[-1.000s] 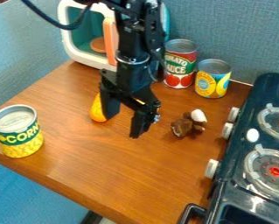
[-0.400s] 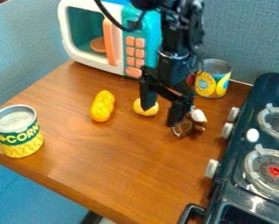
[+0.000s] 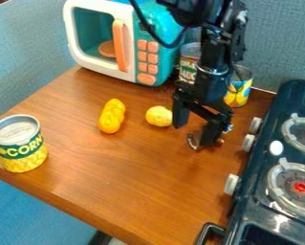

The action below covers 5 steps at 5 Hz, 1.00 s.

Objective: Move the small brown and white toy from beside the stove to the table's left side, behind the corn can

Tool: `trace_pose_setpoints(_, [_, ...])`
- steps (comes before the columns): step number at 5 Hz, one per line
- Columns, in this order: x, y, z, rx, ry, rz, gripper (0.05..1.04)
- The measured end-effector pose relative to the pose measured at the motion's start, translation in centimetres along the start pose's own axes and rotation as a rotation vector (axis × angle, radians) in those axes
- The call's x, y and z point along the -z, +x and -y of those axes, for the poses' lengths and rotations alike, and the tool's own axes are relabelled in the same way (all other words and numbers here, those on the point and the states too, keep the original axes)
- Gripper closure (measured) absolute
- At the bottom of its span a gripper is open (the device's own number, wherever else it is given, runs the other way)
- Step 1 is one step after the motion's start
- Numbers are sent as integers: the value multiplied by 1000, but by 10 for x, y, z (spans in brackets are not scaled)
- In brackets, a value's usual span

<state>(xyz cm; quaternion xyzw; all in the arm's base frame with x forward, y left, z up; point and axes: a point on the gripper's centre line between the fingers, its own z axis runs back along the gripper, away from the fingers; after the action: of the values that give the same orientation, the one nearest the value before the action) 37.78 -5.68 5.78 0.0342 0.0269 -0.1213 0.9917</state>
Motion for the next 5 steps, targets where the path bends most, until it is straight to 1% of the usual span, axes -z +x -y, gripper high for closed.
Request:
trace_pose_setpoints(1, [16,7,4,-1,-8,-45,83])
trace_pose_setpoints(2, [31,14,3,-17,3,-73,138])
trace_pose_setpoints(3, [36,23,0,-25,20,-71,412])
trace_pose_setpoints(4, [35,23,0,-31,21,-69,680])
trace_pose_setpoints(5, [36,14,2,-57,9,-61,845])
